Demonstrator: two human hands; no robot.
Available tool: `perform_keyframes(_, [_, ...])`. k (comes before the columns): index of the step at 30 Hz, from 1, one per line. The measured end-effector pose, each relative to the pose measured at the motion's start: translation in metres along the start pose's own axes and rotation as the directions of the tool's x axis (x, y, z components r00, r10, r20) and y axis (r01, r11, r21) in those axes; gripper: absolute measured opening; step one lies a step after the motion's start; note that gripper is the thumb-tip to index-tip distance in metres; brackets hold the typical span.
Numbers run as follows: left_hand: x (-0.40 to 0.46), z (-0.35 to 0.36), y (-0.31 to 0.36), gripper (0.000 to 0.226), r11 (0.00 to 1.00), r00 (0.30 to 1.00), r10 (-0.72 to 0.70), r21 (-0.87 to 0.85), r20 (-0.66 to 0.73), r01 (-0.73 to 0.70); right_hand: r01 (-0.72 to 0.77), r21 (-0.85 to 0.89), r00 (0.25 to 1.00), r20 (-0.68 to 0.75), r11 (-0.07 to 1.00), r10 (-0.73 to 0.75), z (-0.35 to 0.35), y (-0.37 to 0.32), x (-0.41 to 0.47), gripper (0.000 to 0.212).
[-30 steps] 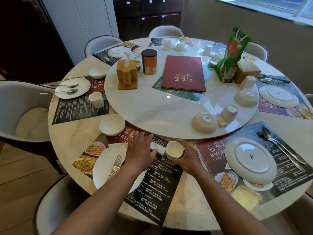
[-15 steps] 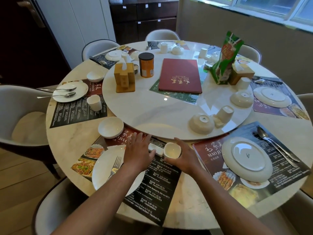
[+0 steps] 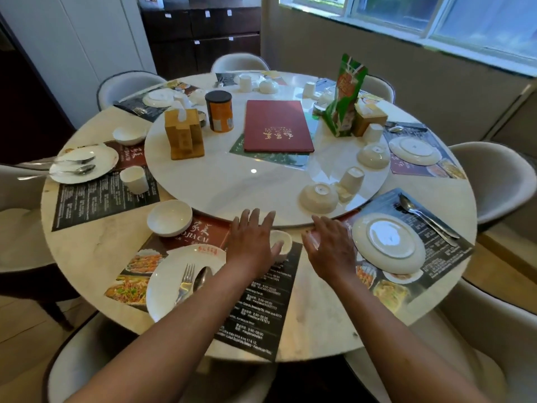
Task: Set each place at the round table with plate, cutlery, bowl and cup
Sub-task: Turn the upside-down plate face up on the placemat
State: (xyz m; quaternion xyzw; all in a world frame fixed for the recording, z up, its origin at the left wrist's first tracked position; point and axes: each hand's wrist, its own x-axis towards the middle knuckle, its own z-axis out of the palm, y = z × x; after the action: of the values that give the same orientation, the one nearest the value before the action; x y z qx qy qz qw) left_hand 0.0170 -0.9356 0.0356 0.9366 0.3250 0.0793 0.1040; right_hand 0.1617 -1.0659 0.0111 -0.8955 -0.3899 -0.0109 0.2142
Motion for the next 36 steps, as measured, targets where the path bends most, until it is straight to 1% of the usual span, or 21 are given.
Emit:
perform_keyframes(3, [0.005, 0.006, 0.02, 0.073, 0.999, 0.999, 0.033, -0.007, 0.015, -0.033, -0.066, 0.004, 0.998, -0.001, 0.998, 0.066, -0.004, 0.024, -0.004, 0.057])
perform_keyframes(6, [0.02, 0.013, 0.045, 0.073, 0.997, 0.998, 0.066, 0.045, 0.02, -0.067, -0.077, -0.032, 0.996, 0.045, 0.996, 0.079, -0.007, 0.053, 0.006, 0.066])
perform_keyframes(9, [0.041, 0.024, 0.072, 0.073, 0.995, 0.998, 0.066, 0.077, 0.022, -0.068, -0.105, -0.081, 0.987, 0.114, 0.991, 0.113, -0.011, 0.086, 0.028, 0.064])
perform_keyframes(11, [0.057, 0.035, 0.09, 0.073, 0.989, 0.996, 0.086, 0.12, 0.036, -0.09, -0.113, -0.143, 0.977, 0.162, 0.983, 0.136, -0.012, 0.109, 0.039, 0.065])
perform_keyframes(14, [0.084, 0.053, 0.112, 0.073, 0.973, 0.992, 0.11, 0.197, 0.068, -0.121, -0.136, -0.217, 0.941, 0.276, 0.967, 0.195, -0.012, 0.143, 0.054, 0.071])
perform_keyframes(17, [0.112, 0.065, 0.126, 0.073, 0.959, 0.99, 0.106, 0.254, 0.096, -0.127, -0.097, -0.259, 0.924, 0.334, 0.961, 0.184, -0.008, 0.169, 0.059, 0.077])
perform_keyframes(20, [0.136, 0.077, 0.135, 0.077, 0.938, 0.988, 0.089, 0.322, 0.129, -0.126, -0.044, -0.28, 0.938, 0.32, 0.959, 0.137, -0.006, 0.179, 0.059, 0.079])
perform_keyframes(24, [0.155, 0.087, 0.138, 0.084, 0.921, 0.985, 0.062, 0.371, 0.162, -0.119, -0.039, -0.263, 0.947, 0.3, 0.964, 0.12, -0.003, 0.18, 0.057, 0.078])
perform_keyframes(27, [0.161, 0.093, 0.137, 0.077, 0.916, 0.983, 0.061, 0.381, 0.173, -0.124, -0.045, -0.26, 0.954, 0.275, 0.964, 0.119, 0.001, 0.179, 0.055, 0.077])
perform_keyframes(29, [0.162, 0.096, 0.137, 0.067, 0.911, 0.988, 0.095, 0.39, 0.118, -0.135, -0.042, -0.269, 0.959, 0.259, 0.962, 0.114, 0.004, 0.179, 0.054, 0.077])
perform_keyframes(31, [0.162, 0.102, 0.136, 0.058, 0.894, 0.985, 0.165, 0.415, 0.039, -0.166, -0.036, -0.283, 0.96, 0.256, 0.959, 0.111, 0.006, 0.18, 0.052, 0.077])
perform_keyframes(33, [0.16, 0.11, 0.134, 0.048, 0.874, 0.967, 0.251, 0.437, -0.037, -0.21, -0.028, -0.296, 0.962, 0.252, 0.955, 0.106, 0.009, 0.181, 0.051, 0.077])
perform_keyframes(35, [0.155, 0.114, 0.132, 0.041, 0.854, 0.947, 0.305, 0.469, -0.101, -0.225, -0.026, -0.307, 0.964, 0.244, 0.951, 0.105, 0.011, 0.182, 0.05, 0.077])
perform_keyframes(36, [0.152, 0.115, 0.133, 0.04, 0.847, 0.943, 0.315, 0.481, -0.107, -0.229, -0.027, -0.308, 0.965, 0.24, 0.951, 0.105, 0.013, 0.182, 0.05, 0.077])
